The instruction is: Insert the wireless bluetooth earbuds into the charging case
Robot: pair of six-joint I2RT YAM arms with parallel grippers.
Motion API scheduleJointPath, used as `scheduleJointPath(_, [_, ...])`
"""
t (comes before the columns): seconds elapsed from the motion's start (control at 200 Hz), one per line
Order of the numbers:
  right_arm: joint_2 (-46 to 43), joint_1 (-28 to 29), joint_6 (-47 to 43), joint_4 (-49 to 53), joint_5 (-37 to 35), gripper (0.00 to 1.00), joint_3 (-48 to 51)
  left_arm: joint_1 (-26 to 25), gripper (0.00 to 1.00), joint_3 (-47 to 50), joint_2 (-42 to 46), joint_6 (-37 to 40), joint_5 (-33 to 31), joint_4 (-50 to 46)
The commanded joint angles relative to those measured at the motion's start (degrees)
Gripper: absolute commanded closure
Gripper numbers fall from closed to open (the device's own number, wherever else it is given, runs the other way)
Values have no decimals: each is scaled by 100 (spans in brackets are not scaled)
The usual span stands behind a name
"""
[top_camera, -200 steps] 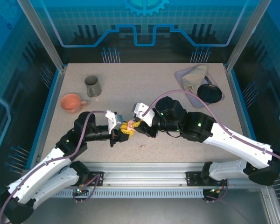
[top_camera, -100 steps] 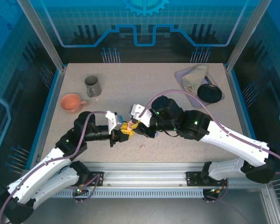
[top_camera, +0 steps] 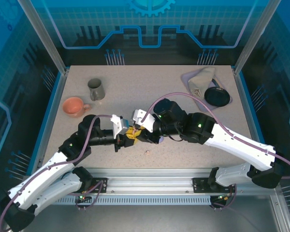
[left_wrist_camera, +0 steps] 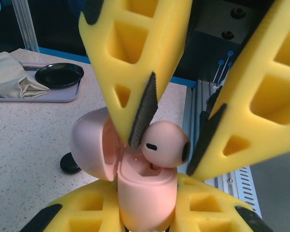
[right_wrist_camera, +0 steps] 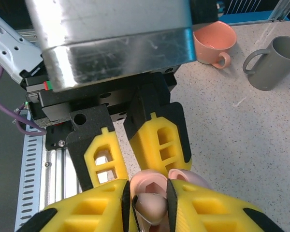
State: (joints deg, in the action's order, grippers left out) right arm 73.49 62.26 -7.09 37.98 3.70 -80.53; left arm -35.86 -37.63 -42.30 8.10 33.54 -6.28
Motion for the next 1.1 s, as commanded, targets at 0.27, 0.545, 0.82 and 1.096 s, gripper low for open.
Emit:
scheduleJointPath(0.27, [-261, -200, 607, -82, 158, 41, -473, -70, 100, -140, 3, 137, 144, 134])
scheduleJointPath(0.545, [-768, -563, 1405, 195, -618, 35, -429, -79, 100, -10, 96, 79, -85, 291])
scheduleJointPath(0.82, [-1292, -910, 3078, 791, -1215, 37, 314, -79, 100, 314, 602, 43, -750, 380])
scheduleJointPath(1.096, [-1016, -895, 5480, 983, -1283, 39, 1427, -79, 100, 156, 1088, 110, -958, -254])
